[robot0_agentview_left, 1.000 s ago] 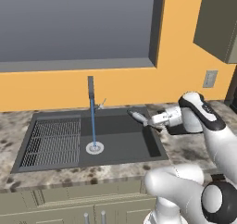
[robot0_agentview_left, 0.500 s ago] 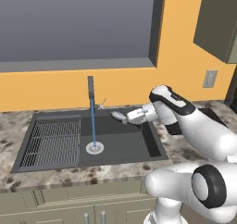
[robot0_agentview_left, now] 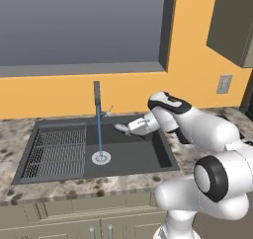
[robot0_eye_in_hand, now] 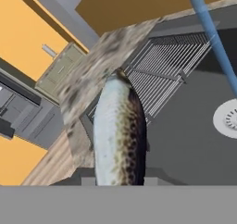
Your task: Take the fish out of the fridge, briefly rinse it in the sink, and place it on the tray next to the sink.
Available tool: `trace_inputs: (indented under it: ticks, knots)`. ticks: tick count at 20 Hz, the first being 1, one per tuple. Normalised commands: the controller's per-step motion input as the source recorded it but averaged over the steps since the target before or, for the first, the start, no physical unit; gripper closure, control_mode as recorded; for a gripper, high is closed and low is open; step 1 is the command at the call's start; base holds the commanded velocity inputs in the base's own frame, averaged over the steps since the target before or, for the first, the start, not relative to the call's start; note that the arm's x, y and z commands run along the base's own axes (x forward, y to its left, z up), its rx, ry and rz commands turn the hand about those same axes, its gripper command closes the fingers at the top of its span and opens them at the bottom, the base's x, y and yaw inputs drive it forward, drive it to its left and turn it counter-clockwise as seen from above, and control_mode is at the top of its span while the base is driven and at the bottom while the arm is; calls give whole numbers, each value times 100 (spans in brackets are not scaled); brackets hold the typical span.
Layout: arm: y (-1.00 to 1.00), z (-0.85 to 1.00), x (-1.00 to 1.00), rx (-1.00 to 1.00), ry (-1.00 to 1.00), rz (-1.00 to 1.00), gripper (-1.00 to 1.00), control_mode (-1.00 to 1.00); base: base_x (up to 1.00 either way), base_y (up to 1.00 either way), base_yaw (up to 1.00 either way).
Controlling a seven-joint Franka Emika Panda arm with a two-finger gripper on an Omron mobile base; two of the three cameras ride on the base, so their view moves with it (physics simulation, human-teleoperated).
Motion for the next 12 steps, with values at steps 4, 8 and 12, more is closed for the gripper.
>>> trace_inputs:
  ticks: [4, 8, 12]
  knots:
    - [21, -21, 30, 0, 1, 0, 100, -100, 0, 0, 0]
    - [40, -18, 52, -1, 0, 0, 100, -100, 0, 0, 0]
    - [27, -17, 53, 0, 0, 2, 100, -100, 0, 0, 0]
